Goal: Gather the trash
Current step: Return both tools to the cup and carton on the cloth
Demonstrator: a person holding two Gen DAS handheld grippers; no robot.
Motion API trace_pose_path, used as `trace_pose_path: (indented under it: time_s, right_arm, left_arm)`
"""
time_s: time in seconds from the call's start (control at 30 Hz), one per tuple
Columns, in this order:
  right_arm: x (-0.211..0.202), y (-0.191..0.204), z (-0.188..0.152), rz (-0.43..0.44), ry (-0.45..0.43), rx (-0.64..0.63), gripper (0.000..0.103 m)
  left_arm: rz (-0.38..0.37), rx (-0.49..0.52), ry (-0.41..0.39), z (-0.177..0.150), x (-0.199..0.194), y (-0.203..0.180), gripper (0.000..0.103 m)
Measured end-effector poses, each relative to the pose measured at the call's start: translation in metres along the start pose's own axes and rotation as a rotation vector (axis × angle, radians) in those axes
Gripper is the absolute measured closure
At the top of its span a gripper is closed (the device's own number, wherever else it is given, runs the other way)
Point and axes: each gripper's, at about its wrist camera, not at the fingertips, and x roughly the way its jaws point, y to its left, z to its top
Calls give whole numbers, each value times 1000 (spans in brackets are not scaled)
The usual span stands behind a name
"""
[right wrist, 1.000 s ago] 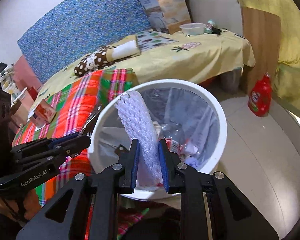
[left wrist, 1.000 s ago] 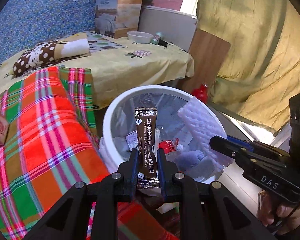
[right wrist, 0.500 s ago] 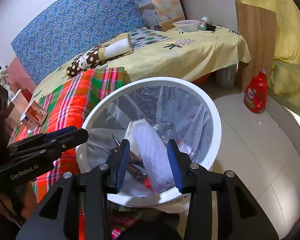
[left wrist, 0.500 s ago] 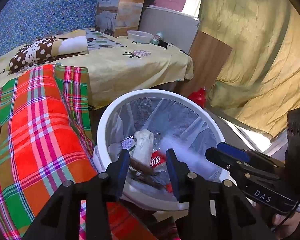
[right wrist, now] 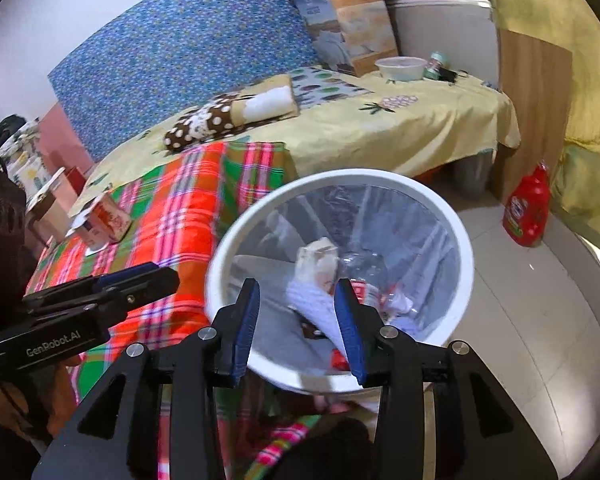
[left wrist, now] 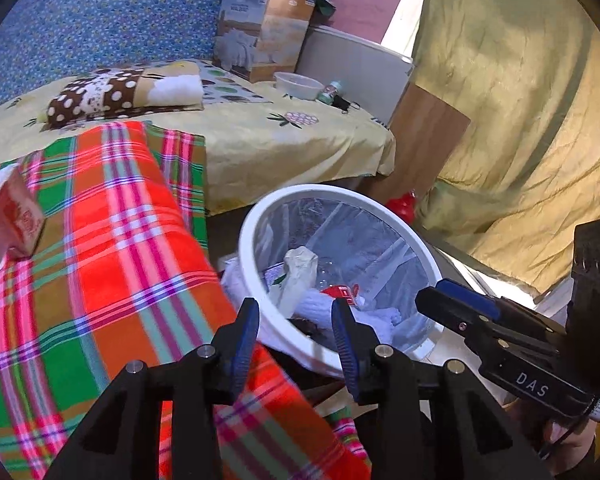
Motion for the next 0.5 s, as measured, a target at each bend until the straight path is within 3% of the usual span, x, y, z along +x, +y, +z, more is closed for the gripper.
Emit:
trace_pose_path:
  time_s: [0.5]
  right_arm:
    - [-14,60,-11,108,-13,-122,62]
  left_arm:
    - [55,-69,-83,-28,-66,34,66]
